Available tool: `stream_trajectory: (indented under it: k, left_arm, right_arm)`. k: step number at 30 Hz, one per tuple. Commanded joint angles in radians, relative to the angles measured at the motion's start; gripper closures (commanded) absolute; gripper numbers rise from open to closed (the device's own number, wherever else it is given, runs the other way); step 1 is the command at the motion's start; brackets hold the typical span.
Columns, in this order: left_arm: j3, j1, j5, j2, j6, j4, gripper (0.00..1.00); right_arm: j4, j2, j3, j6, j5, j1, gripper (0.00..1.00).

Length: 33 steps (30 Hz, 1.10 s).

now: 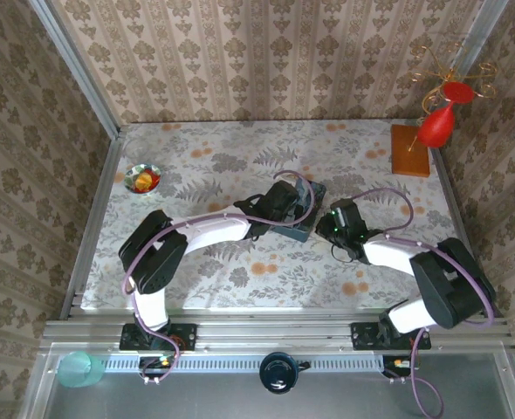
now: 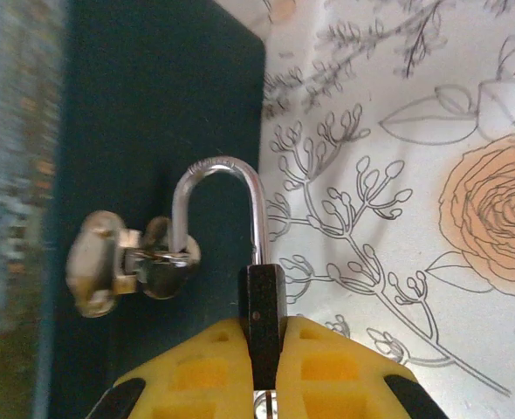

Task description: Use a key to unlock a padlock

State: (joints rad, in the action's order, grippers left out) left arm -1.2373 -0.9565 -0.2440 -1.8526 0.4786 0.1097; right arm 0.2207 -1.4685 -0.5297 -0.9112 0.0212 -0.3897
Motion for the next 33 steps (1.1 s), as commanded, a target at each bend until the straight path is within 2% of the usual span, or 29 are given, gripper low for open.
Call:
stream_trajectory:
  k: [1,4,11,17,23,26,33]
  left_arm:
    - [0.012,-0.008,0.01,-0.066,0.027,0.147,0.37]
    - [0.023,-0.009,0.005,-0.071,0.031,0.147,0.37]
    - [0.063,-0.008,-0.02,-0.057,0.038,0.136,0.37]
    - [0.076,-0.007,-0.018,-0.054,0.05,0.116,0.37]
    - [0.098,0.003,-0.012,-0.021,0.034,0.106,0.37]
    - [0.11,0.01,0.019,0.034,0.009,0.087,0.36]
    - [0.209,0.057,0.014,0.237,0.002,-0.005,0.33]
  right_arm:
    - [0.029,-0.045,-0.046,0.034,-0.008,0.012,1.0]
    - [0.087,-0.052,-0.041,0.028,-0.049,0.023,1.0]
    - [0.109,0.048,0.003,-0.024,-0.052,0.07,1.0]
    - [0.117,0.022,-0.013,-0.059,-0.09,0.1,1.0]
    - [-0.003,0.071,0.004,-0.01,-0.057,0.117,1.0]
    - [-0.098,0.158,0.023,0.046,-0.057,0.119,1.0]
    - [-0.223,0.235,0.07,0.146,-0.189,0.12,1.0]
